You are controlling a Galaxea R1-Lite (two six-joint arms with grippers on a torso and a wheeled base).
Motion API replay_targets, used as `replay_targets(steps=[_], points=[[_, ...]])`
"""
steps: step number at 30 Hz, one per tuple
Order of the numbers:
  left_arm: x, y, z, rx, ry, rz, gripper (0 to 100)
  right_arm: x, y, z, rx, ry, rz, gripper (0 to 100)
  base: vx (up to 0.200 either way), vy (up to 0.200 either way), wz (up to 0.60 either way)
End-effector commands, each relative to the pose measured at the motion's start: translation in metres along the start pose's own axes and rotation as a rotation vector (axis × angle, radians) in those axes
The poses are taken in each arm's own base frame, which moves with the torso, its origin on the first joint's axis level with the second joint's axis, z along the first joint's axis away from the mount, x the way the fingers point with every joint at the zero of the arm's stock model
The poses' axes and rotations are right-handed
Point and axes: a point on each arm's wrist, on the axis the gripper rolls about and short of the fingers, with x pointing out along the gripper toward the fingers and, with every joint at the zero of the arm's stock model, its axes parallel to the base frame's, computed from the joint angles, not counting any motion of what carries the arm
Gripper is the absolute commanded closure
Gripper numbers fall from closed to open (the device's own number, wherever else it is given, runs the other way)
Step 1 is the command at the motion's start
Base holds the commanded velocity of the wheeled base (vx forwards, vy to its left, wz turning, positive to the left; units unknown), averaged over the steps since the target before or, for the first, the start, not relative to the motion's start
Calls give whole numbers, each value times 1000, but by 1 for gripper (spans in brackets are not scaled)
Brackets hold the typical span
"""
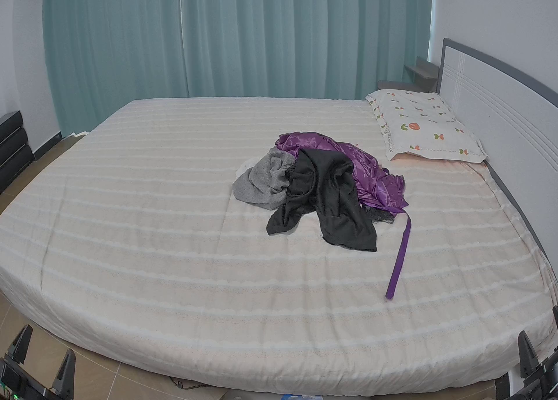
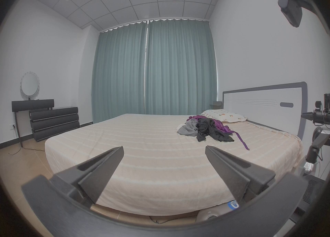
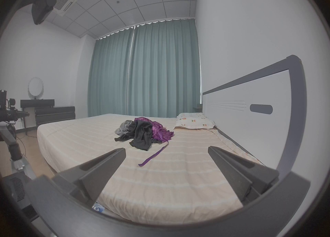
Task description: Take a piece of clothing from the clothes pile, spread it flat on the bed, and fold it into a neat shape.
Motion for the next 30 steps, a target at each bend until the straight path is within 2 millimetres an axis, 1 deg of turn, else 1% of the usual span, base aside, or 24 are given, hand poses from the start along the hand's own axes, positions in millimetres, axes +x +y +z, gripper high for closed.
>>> replay_targets(steps=[1,2,4,5,7,8,10,11,14,19,20,21,22,23,24,25,26,27,28,30], points=[[0,0,-5,1,-1,0,0,-8,-1,30,43,-104,33,0,0,0,0],[0,0,-5,-1,-1,0,0,-8,0,44,60,-98,71,0,0,0,0],[0,0,-5,-1,-1,0,0,-1,0,45,60,-12,109,0,0,0,0],[0,0,-5,-1,-1,0,0,-1,0,45,60,-12,109,0,0,0,0],[0,0,-5,-1,-1,0,0,16,1,52,88,95,138,0,0,0,0],[0,0,-5,-1,-1,0,0,19,0,54,95,103,137,0,0,0,0],[0,0,-5,-1,-1,0,0,39,0,62,135,156,143,0,0,0,0],[0,0,-5,-1,-1,0,0,42,0,63,136,164,144,0,0,0,0],[0,0,-5,1,-1,0,0,75,2,70,150,246,188,0,0,0,0],[0,0,-5,-1,-1,0,0,127,9,63,170,417,232,0,0,0,0],[0,0,-5,-1,-1,0,0,130,10,63,171,427,238,0,0,0,0],[0,0,-5,-1,1,0,0,150,15,61,195,475,251,0,0,0,0],[0,0,-5,-1,-1,0,0,164,19,60,216,503,259,0,0,0,0],[0,0,-5,1,1,0,0,174,23,59,234,520,264,0,0,0,0],[0,0,-5,1,1,0,0,174,23,59,234,520,264,0,0,0,0],[0,0,-5,1,-1,0,0,204,32,54,281,563,272,0,0,0,0],[0,0,-5,-1,-1,0,0,219,37,49,295,585,270,0,0,0,0],[0,0,-5,-1,-1,0,0,229,40,45,301,595,266,0,0,0,0],[0,0,-5,-1,-1,2,0,246,45,38,308,610,264,0,0,0,0],[0,0,-5,1,-1,0,0,272,52,27,315,613,264,0,0,0,0]])
